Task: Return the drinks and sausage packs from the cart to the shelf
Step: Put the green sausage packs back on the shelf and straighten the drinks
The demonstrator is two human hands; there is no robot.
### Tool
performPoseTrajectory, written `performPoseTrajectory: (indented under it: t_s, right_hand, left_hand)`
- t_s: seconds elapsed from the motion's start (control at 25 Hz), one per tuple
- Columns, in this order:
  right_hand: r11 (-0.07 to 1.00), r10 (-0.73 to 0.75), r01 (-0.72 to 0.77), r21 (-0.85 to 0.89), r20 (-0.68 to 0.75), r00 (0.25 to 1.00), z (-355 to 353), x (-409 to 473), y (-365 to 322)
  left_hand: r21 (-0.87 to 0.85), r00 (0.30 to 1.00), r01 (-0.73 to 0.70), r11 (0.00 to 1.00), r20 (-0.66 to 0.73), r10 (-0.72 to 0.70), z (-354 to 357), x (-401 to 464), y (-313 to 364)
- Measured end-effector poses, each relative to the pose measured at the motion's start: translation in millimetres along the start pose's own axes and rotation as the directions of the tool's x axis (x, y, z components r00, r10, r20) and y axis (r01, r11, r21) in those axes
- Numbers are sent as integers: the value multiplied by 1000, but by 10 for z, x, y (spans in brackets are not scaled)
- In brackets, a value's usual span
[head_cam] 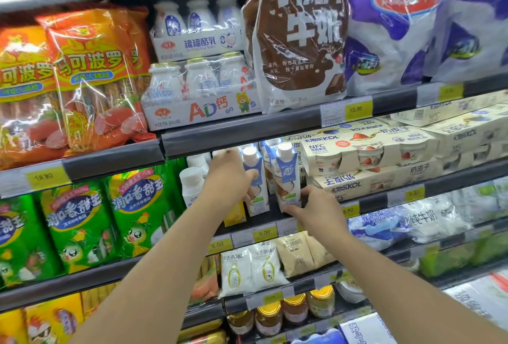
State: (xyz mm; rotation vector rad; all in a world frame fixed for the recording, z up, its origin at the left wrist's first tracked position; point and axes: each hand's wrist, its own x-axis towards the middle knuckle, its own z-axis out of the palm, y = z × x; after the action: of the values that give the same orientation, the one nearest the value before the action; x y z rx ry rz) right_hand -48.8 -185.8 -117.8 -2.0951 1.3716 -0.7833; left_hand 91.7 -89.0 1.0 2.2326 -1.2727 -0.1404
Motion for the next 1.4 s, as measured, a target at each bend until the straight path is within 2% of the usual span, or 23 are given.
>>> performPoseTrajectory:
  t_s: [0.16, 0.36, 0.88, 1.08, 1.16, 1.24, 1.36, 1.4]
  right_hand:
    - [1000, -5, 5, 25, 11, 1000, -11, 12, -4]
    - [999, -3, 2, 38, 18, 1000, -23, 21, -10]
    - [1000, 3, -3, -7, 8, 1000, -10, 89, -68]
    - [999, -8, 8, 36, 11, 1000, -8, 58, -41]
    - [996, 13, -10, 91, -25, 1000, -15, -7, -16]
    - [993, 16, -6, 120, -86, 996, -22, -89, 7]
    - [995, -39, 46, 91, -83, 996, 1, -209, -60]
    - [993, -68, 74, 90, -67, 995, 28, -245, -120]
  left_hand:
    - [-163, 995, 88, 983, 59, -80, -29, 7, 96]
    - [-200, 994, 96, 975, 69, -83, -36, 15, 74]
    - [-91, 995, 66, 994, 75, -59, -58, -27, 91]
    - [-76, 994, 95, 993, 66, -90, -48, -53, 96]
    - [-32, 999, 36, 999, 17, -35, -13, -84, 49]
    - [24, 990, -80, 997, -116, 82, 13, -169, -80]
    - [81, 898, -281, 956, -330, 292, 32, -445, -448]
    - [99, 864, -298, 949, -394, 312, 28, -541, -604]
